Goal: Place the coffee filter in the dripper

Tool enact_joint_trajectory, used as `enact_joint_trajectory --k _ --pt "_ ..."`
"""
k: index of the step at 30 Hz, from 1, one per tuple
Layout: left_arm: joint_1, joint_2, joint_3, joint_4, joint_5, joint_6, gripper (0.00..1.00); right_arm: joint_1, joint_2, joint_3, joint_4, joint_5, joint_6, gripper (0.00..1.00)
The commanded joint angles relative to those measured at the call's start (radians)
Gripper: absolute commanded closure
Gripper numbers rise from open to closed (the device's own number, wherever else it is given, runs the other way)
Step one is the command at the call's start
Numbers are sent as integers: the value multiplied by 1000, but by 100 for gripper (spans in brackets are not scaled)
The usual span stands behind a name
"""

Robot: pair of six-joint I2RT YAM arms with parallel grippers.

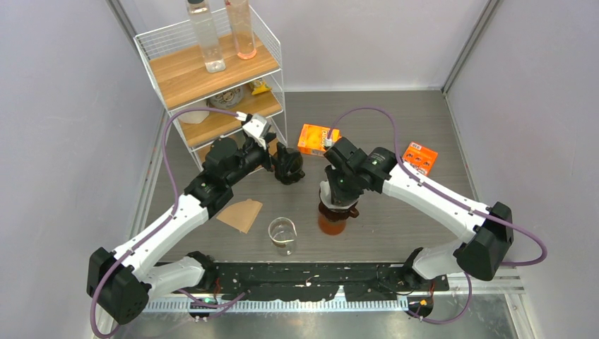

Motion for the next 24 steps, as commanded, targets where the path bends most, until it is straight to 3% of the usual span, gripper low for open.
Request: enact_joint_trajectory --k 1,12,24 --pt "6 -5 3 59 11 8 0 2 -26 50 -25 38 13 71" --pt "7 -5 5 57 -2 15 1 11 -17 53 -48 75 40 57" --pt "5 -6 4 55 -4 19 1 13 -8 63 -69 101 41 53"
